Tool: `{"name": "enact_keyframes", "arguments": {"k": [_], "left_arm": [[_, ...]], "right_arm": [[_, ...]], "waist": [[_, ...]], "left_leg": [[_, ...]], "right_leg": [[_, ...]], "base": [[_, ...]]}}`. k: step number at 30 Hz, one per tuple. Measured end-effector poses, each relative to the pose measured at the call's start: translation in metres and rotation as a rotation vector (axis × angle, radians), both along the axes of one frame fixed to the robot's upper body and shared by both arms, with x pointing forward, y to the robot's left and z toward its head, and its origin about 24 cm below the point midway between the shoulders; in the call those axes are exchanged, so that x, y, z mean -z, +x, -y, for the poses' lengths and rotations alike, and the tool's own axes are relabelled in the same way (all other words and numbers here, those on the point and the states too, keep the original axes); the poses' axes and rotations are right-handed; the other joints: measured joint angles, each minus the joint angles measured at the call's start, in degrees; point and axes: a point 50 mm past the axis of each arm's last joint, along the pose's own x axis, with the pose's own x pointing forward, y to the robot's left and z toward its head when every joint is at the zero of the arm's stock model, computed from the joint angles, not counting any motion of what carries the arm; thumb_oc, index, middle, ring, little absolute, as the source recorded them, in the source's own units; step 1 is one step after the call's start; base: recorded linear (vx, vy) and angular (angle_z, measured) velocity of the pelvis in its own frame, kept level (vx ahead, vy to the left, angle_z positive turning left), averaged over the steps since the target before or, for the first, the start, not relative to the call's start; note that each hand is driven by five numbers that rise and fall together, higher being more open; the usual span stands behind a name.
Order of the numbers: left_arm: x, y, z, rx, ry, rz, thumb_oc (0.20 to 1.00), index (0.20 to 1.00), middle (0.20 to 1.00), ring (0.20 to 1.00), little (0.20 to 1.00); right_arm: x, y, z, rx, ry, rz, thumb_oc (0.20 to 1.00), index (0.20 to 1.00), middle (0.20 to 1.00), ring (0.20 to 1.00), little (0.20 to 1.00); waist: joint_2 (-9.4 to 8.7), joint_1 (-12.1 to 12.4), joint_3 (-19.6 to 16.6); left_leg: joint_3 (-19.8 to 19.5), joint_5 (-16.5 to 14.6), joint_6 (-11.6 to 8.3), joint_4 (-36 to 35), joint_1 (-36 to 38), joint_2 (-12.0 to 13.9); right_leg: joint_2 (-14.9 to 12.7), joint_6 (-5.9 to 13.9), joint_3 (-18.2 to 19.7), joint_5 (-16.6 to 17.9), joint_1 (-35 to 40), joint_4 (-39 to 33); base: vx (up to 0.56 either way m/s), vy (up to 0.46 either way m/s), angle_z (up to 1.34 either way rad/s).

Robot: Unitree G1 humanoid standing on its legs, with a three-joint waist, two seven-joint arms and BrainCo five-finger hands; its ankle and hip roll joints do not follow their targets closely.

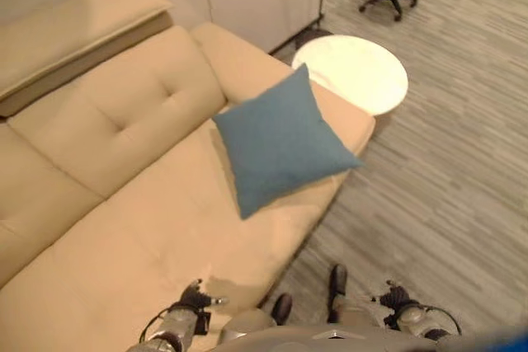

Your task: Pick up all the scattered cushions and arrange them neatly on the sofa.

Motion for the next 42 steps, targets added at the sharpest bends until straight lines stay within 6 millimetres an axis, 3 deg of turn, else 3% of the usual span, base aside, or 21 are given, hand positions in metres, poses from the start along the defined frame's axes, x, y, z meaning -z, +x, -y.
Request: {"name": "enact_keyframes", "arguments": {"k": [1,3,4,6,8,11,13,14,18,21,25,26,29,32,36,38,42], "left_arm": [[0.002,-0.005,0.004,-0.006,-0.010,-0.013,1.000,1.000,1.000,1.000,1.000],[0.003,-0.004,0.010,-0.006,-0.024,-0.010,1.000,1.000,1.000,1.000,1.000],[0.000,0.008,0.010,0.006,-0.024,0.018,1.000,1.000,1.000,1.000,1.000],[-0.005,0.030,0.013,0.037,-0.022,0.065,1.000,1.000,1.000,1.000,1.000],[-0.011,0.046,0.016,0.057,-0.031,0.128,1.000,1.000,1.000,1.000,1.000],[-0.010,0.046,0.017,0.059,-0.032,0.126,1.000,1.000,1.000,1.000,1.000],[-0.007,0.037,0.019,0.055,-0.039,0.106,1.000,1.000,1.000,1.000,1.000],[-0.006,0.031,0.017,0.049,-0.037,0.091,1.000,1.000,1.000,1.000,1.000],[-0.006,0.030,0.014,0.037,-0.033,0.095,1.000,1.000,1.000,1.000,1.000],[-0.010,0.036,0.010,-0.025,-0.044,0.145,1.000,1.000,1.000,1.000,1.000],[-0.025,0.063,-0.005,-0.074,-0.017,0.247,1.000,1.000,1.000,1.000,1.000],[-0.033,0.073,-0.013,-0.068,0.006,0.292,1.000,1.000,1.000,1.000,1.000],[-0.046,0.086,-0.032,-0.076,0.054,0.354,1.000,1.000,1.000,1.000,1.000],[-0.047,0.086,-0.035,-0.082,0.072,0.355,1.000,1.000,1.000,1.000,1.000],[-0.037,0.069,-0.029,-0.096,0.050,0.316,1.000,1.000,1.000,1.000,1.000],[-0.035,0.063,-0.027,-0.099,0.042,0.310,1.000,1.000,1.000,1.000,1.000],[-0.042,0.071,-0.024,-0.098,0.023,0.380,1.000,1.000,1.000,1.000,1.000]], "right_arm": [[-0.003,0.009,0.003,-0.006,-0.010,0.028,1.000,1.000,1.000,1.000,1.000],[-0.009,0.022,0.008,-0.005,-0.023,0.067,1.000,1.000,1.000,1.000,1.000],[-0.010,0.023,0.012,-0.006,-0.037,0.074,1.000,1.000,1.000,1.000,1.000],[-0.017,0.035,0.019,0.001,-0.055,0.117,1.000,1.000,1.000,1.000,1.000],[-0.018,0.038,0.022,0.019,-0.059,0.129,1.000,1.000,1.000,1.000,1.000],[-0.020,0.042,0.020,0.020,-0.051,0.154,1.000,1.000,1.000,1.000,1.000],[-0.020,0.041,0.021,0.022,-0.052,0.155,1.000,1.000,1.000,1.000,1.000],[-0.019,0.040,0.018,0.022,-0.043,0.150,1.000,1.000,1.000,1.000,1.000],[-0.012,0.020,0.018,0.049,-0.035,0.109,1.000,1.000,1.000,1.000,1.000],[-0.012,0.022,0.016,0.116,-0.017,0.134,1.000,1.000,1.000,1.000,1.000],[-0.026,0.046,0.036,0.133,-0.050,0.203,1.000,1.000,1.000,1.000,1.000],[-0.033,0.054,0.041,0.125,-0.066,0.252,1.000,1.000,1.000,1.000,1.000],[-0.033,0.053,0.043,0.129,-0.073,0.255,1.000,1.000,1.000,1.000,1.000],[-0.032,0.047,0.047,0.134,-0.083,0.238,1.000,1.000,1.000,1.000,1.000],[-0.035,0.051,0.047,0.131,-0.077,0.266,1.000,1.000,1.000,1.000,1.000],[-0.038,0.056,0.048,0.135,-0.074,0.295,1.000,1.000,1.000,1.000,1.000],[-0.069,0.084,0.063,0.108,-0.091,0.476,1.000,1.000,1.000,1.000,1.000]], "waist": [[0.04,0.01,0.12],[-0.02,0.21,0.31],[-0.56,0.02,0.78],[-0.65,-0.29,2.22],[-0.80,-0.23,3.32],[0.11,-0.42,3.84],[1.86,-0.22,3.91],[1.69,-0.08,4.17],[0.66,-0.27,3.70],[0.30,-0.21,3.35],[1.30,-0.28,3.20],[1.52,-0.60,3.32],[-1.11,-0.70,2.58],[-1.26,-2.09,2.57],[-1.80,-1.98,2.53],[-1.39,-2.01,2.53],[-0.89,-2.21,2.66]], "left_leg": [[0.09,-1.16,-1.74,2.53,-1.13,0.48],[1.13,-2.42,-3.72,8.17,-4.11,0.12],[3.84,-4.09,-5.72,14.04,-6.88,-0.68],[15.95,-5.47,-5.46,21.17,-12.29,1.49],[19.23,-5.29,-4.92,17.92,-13.10,3.23],[23.10,-4.09,-3.63,11.18,-13.00,5.22],[22.32,-1.01,-2.79,5.62,-10.45,6.13],[22.35,1.98,-2.09,3.63,-8.77,6.30],[22.34,2.81,-0.86,1.05,-6.90,4.73],[22.44,3.35,0.37,-1.53,-4.09,3.27],[22.04,3.18,1.68,-1.36,-3.00,4.08],[21.35,3.09,2.58,-2.50,-1.53,4.91],[20.55,3.03,2.95,-2.52,-0.92,3.51],[17.79,3.45,3.63,-2.51,-1.01,2.57],[17.40,2.22,2.57,-2.55,0.23,0.99],[17.22,1.68,1.78,-2.56,0.42,1.26],[17.27,0.75,0.43,-2.58,1.41,3.36]], "right_leg": [[0.79,-1.20,-1.14,-0.64,0.62,0.00],[1.27,-1.63,-1.80,-1.65,1.52,-0.01],[0.91,-2.59,-2.50,-2.44,1.89,0.00],[0.82,-5.38,-7.08,-4.30,3.06,0.00],[0.98,-5.99,-9.65,-5.74,4.13,-0.03],[1.71,-4.16,-11.25,-6.29,4.47,-0.03],[3.17,-3.46,-10.68,-6.39,4.94,-0.03],[3.01,-2.89,-10.03,-6.36,5.54,-0.04],[1.42,-1.61,-10.15,-6.63,6.39,-0.03],[-0.08,-0.51,-9.80,-6.24,7.37,0.57],[-1.43,1.70,-9.19,-8.13,1.55,15.27],[-1.34,4.02,-6.05,-10.52,-1.50,21.36],[-2.84,5.18,-3.22,-10.90,-3.09,18.52],[-1.67,6.17,-0.56,-9.57,-2.23,10.78],[-1.91,4.93,-1.11,-2.45,0.42,3.99],[-1.12,1.97,-1.13,-0.95,2.12,0.42],[1.04,1.52,-1.37,-0.74,3.27,-0.09]], "base": [[0.10,-0.135,0.43],[0.04,-0.087,0.61],[0.08,-0.139,0.90],[0.15,-0.141,1.14],[0.14,-0.037,0.93],[0.16,0.041,0.28],[0.17,0.074,-0.28],[0.11,0.060,-0.30],[0.09,0.105,0.04],[0.05,0.137,-0.08],[0.04,0.062,-0.01],[0.05,-0.007,0.23],[0.11,-0.035,0.28],[0.06,-0.057,0.47],[0.10,-0.066,0.17],[0.09,-0.039,-0.05],[0.06,-0.027,-0.06]]}}
